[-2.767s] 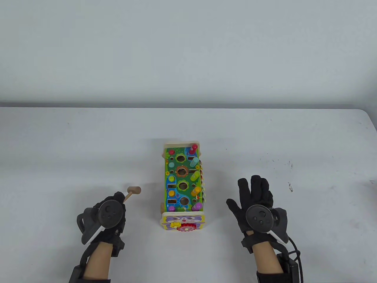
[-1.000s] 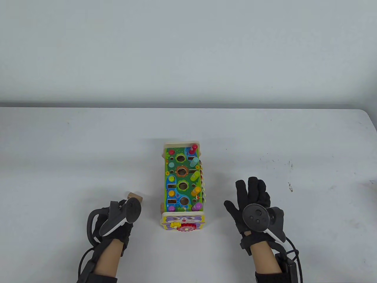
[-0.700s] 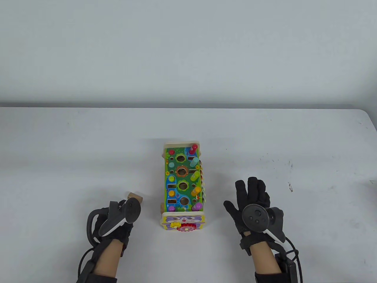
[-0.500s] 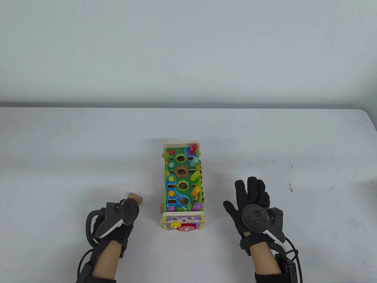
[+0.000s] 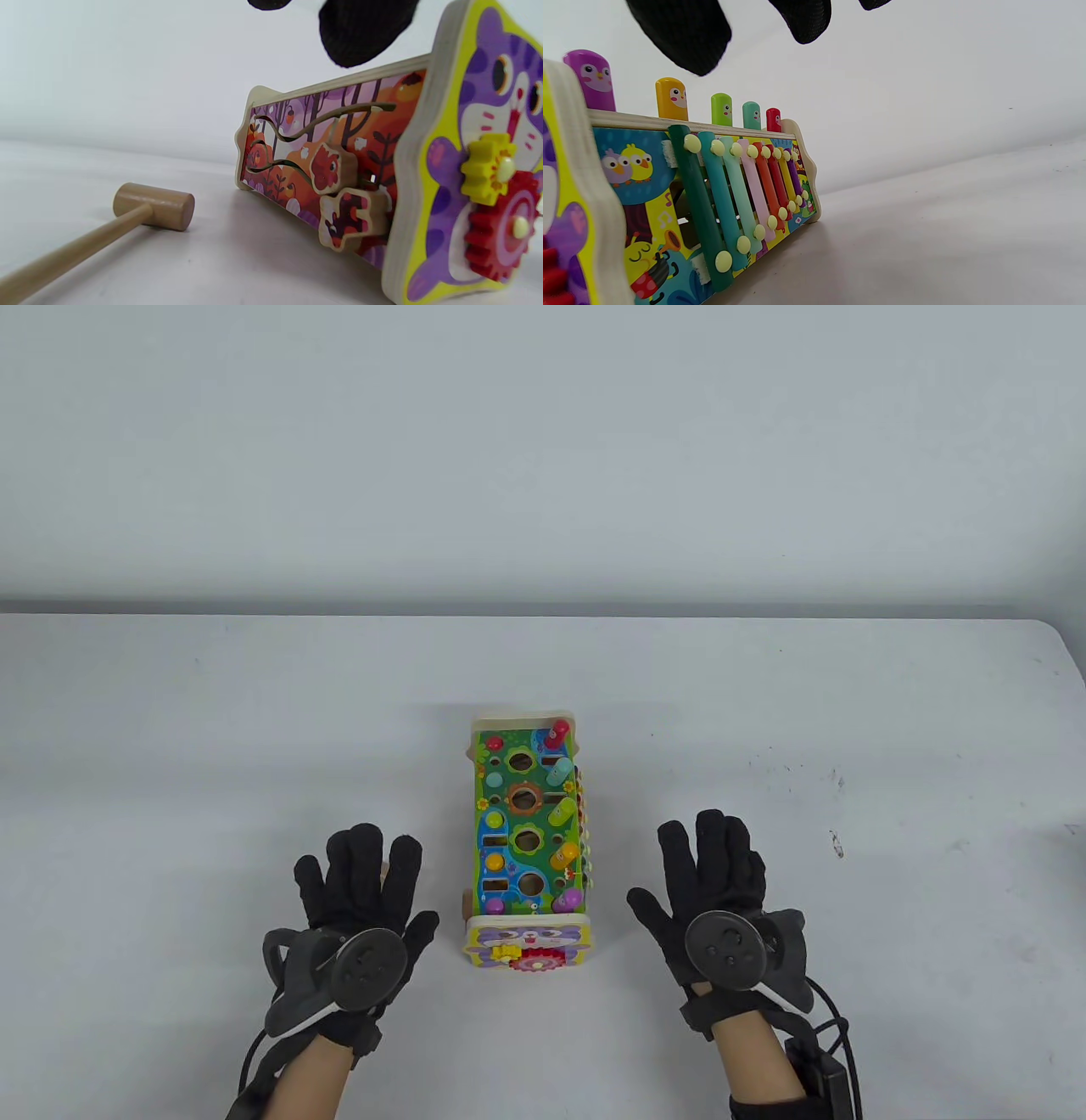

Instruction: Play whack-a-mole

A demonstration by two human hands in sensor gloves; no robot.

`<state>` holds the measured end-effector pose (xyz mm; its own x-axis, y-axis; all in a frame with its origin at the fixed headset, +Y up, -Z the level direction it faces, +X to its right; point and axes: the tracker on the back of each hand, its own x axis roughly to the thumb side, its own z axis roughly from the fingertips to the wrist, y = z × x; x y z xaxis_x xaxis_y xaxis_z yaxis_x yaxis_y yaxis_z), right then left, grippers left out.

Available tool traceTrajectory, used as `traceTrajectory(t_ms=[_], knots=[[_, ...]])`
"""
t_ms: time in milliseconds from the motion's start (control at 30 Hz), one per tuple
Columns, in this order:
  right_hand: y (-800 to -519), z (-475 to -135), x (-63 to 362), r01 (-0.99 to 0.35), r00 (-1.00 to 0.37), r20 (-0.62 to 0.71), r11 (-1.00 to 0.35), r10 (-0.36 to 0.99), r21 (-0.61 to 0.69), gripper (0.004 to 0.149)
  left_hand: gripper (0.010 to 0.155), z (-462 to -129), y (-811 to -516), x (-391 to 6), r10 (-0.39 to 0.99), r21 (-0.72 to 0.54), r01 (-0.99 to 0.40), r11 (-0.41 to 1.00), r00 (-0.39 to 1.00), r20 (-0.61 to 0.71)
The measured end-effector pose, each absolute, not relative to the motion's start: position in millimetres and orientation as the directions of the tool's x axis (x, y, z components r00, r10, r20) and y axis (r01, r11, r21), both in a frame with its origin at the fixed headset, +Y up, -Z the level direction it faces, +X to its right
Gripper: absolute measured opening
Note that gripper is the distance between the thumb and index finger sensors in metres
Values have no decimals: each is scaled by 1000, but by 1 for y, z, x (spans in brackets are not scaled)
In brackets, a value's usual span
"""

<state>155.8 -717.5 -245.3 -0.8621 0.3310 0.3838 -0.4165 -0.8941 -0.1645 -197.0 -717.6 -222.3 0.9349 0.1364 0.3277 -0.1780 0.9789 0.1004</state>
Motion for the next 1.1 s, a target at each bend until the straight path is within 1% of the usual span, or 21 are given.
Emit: traceTrajectory(t_ms=[133, 1100], knots=[[-718, -246, 155, -417, -860, 387, -895, 332, -159, 74, 82, -223, -721, -194, 126, 68, -156, 985, 936, 328], [-719, -247, 156, -432, -855, 377, -892, 357, -134, 74, 82, -225, -724, -194, 204, -8, -214, 977, 920, 335]])
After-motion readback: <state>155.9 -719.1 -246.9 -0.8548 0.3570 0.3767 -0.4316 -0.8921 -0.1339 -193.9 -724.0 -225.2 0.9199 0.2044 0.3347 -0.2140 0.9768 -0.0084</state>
